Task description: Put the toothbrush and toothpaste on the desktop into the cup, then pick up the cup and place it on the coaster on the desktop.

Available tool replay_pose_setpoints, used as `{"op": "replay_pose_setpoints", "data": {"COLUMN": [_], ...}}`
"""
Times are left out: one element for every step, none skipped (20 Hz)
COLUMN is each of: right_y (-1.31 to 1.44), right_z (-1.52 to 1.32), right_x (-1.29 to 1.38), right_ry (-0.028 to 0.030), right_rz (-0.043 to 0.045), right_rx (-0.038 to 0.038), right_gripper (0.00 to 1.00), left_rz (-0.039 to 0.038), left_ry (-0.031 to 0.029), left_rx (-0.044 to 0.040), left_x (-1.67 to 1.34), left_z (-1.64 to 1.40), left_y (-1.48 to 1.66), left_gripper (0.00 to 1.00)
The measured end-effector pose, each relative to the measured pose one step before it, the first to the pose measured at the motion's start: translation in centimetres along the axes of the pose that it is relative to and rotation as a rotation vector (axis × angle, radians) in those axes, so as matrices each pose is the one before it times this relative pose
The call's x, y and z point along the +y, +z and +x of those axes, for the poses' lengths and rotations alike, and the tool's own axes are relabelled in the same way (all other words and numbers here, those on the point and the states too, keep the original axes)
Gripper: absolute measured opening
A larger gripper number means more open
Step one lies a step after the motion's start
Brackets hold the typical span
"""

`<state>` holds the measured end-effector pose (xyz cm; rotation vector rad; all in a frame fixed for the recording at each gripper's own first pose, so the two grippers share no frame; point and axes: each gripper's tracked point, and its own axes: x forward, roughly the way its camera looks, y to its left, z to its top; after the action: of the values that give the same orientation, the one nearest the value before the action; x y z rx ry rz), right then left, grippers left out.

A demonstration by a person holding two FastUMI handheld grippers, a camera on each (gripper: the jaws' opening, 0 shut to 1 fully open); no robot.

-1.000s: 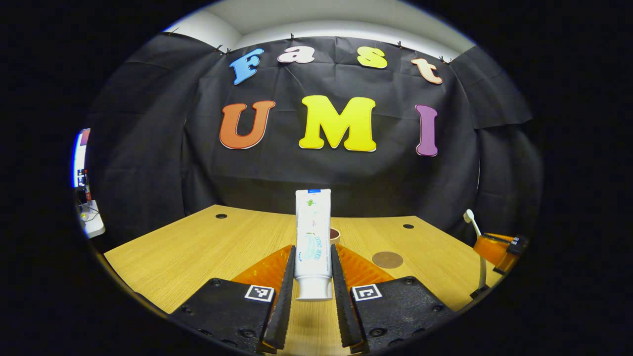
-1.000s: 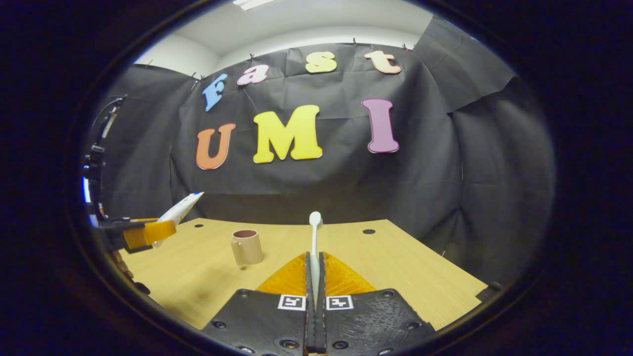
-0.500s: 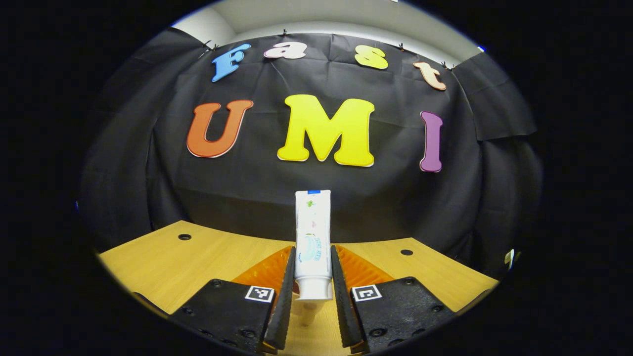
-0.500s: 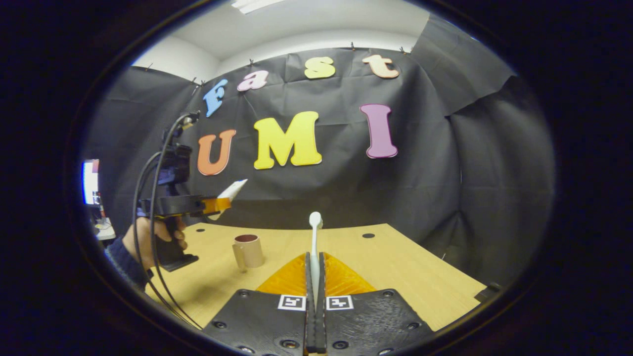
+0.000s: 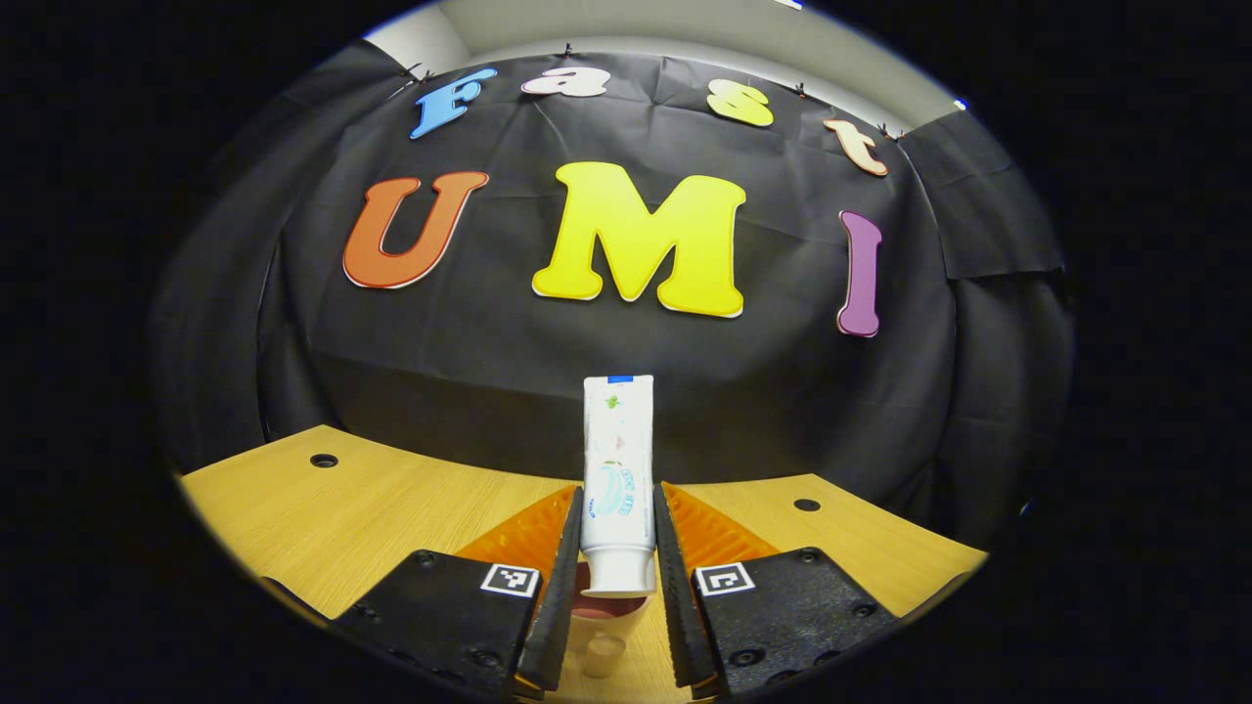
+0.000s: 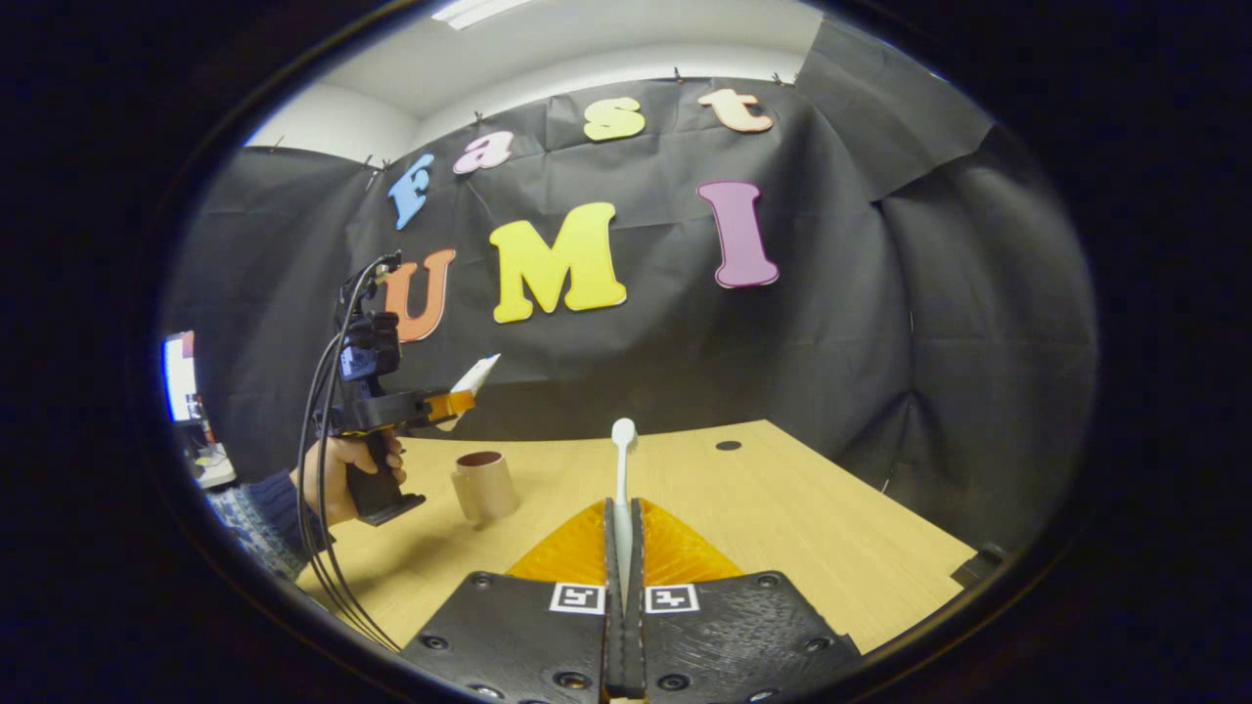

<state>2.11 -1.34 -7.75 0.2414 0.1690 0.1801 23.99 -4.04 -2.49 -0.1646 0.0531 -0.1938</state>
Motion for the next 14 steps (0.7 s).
{"op": "replay_pose_setpoints", "data": {"right_y": [-0.035, 0.0, 0.045, -0.081, 0.137, -0.103, 0.037, -0.096, -0.226, -0.23, -0.03, 0.01, -0.015, -0.138], "right_z": [0.032, -0.056, -0.273, -0.124, 0.048, 0.04, 0.085, 0.302, 0.043, 0.129, 0.07, 0.11, 0.115, -0.086], "right_x": [0.07, -0.028, 0.1, 0.093, 0.075, -0.052, -0.016, -0.201, -0.105, 0.115, -0.069, -0.071, 0.003, -0.095], "right_ry": [0.00405, -0.00145, 0.00136, 0.00225, 0.00034, 0.00026, -0.00013, -0.00262, -0.00041, 0.00031, -0.00053, -0.00147, 0.00038, 0.0001], "right_rz": [0.00146, -0.00431, -0.0038, -0.00279, -0.00449, -0.00256, -0.00091, -0.00176, -0.00033, 0.0018, 0.00369, 0.00485, 0.00201, 0.0002], "right_rx": [0.00461, -0.0006, -0.004, -0.00385, -0.0026, -0.00215, 0.0005, 0.00442, 0.00561, 0.00634, 0.00364, 0.00171, 0.0035, 0.00351], "right_gripper": [0.0, 0.0, 0.0, 0.0, 0.0, 0.0, 0.0, 0.0, 0.0, 0.0, 0.0, 0.0, 0.0, 0.0], "left_rz": [-0.00077, -0.00608, -0.00155, 0.00114, 0.00442, -0.00002, -0.00457, 0.00428, 0.00792, 0.00581, 0.0057, 0.01401, 0.0294, 0.03596], "left_ry": [-0.00068, -0.00103, -0.00085, 0.00257, 0.01337, 0.01727, -0.00988, -0.00206, 0.00749, 0.00321, -0.00562, 0.00208, 0.01236, 0.01428], "left_rx": [0.0004, -0.00089, 0.00491, 0.00924, 0.00788, -0.00055, -0.00392, -0.00303, -0.00243, 0.00322, 0.00956, 0.01648, 0.02302, 0.02859], "left_x": [-0.086, -0.035, -0.01, 0.057, 0.301, 0.409, -0.262, -0.111, 0.131, 0.168, -0.123, -0.053, 0.133, 0.339], "left_z": [0.085, 0.283, 0.2, 0.134, 0.096, -0.036, 0.074, 0.172, 0.036, 0.074, 0.114, 0.256, 0.33, 0.258], "left_y": [-0.16, 0.036, -0.228, -0.387, -0.359, -0.138, 0.175, 0.178, 0.109, -0.24, -0.293, -0.418, -0.422, -0.71], "left_gripper": [0.44, 0.44, 0.44, 0.44, 0.45, 0.46, 0.45, 0.43, 0.4, 0.4, 0.4, 0.4, 0.4, 0.41]}}
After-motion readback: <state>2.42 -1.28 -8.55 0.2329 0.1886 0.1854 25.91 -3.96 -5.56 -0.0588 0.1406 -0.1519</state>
